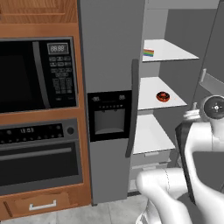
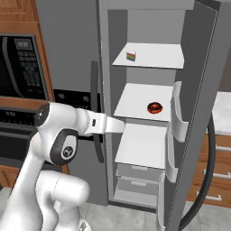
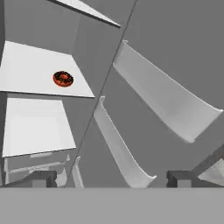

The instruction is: Take the cake and donut from the fridge and place them on the empty tray on the dining counter.

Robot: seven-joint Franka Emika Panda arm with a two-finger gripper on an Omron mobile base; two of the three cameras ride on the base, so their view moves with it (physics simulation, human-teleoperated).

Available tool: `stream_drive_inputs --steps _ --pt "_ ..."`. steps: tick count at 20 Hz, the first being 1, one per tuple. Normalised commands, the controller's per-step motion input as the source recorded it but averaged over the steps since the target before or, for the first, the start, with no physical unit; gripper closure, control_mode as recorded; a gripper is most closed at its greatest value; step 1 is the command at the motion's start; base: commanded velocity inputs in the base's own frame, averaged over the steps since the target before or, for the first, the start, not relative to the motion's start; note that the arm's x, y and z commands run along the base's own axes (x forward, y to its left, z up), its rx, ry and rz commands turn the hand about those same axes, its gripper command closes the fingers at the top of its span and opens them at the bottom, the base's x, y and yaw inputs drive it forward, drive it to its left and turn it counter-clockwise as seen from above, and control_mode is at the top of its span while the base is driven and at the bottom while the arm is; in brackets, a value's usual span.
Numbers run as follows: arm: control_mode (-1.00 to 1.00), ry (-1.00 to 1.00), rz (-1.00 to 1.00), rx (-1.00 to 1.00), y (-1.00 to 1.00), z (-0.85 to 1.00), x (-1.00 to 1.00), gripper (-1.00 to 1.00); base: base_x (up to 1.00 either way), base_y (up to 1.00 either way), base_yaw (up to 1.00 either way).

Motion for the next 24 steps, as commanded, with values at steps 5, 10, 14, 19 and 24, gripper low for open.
stream_drive_inputs --steps 5,10,14,19,24 --pt "-1.0 0.21 0.62 0.21 0.58 0.01 -0.02 -1.0 0.0 0.0 0.0" --pt "-1.0 0.07 0.37 0.17 0.37 0.0 0.11 -1.0 0.0 0.0 0.0" --pt "-1.0 0.0 0.01 0.08 0.19 0.0 0.01 -1.0 0.0 0.0 0.0" --pt "-1.0 0.0 -0.14 0.03 0.1 0.0 0.34 -1.0 0.0 0.0 0.0" --pt "-1.0 -0.07 -0.01 0.0 0.0 -0.09 0.0 -1.0 0.0 0.0 0.0"
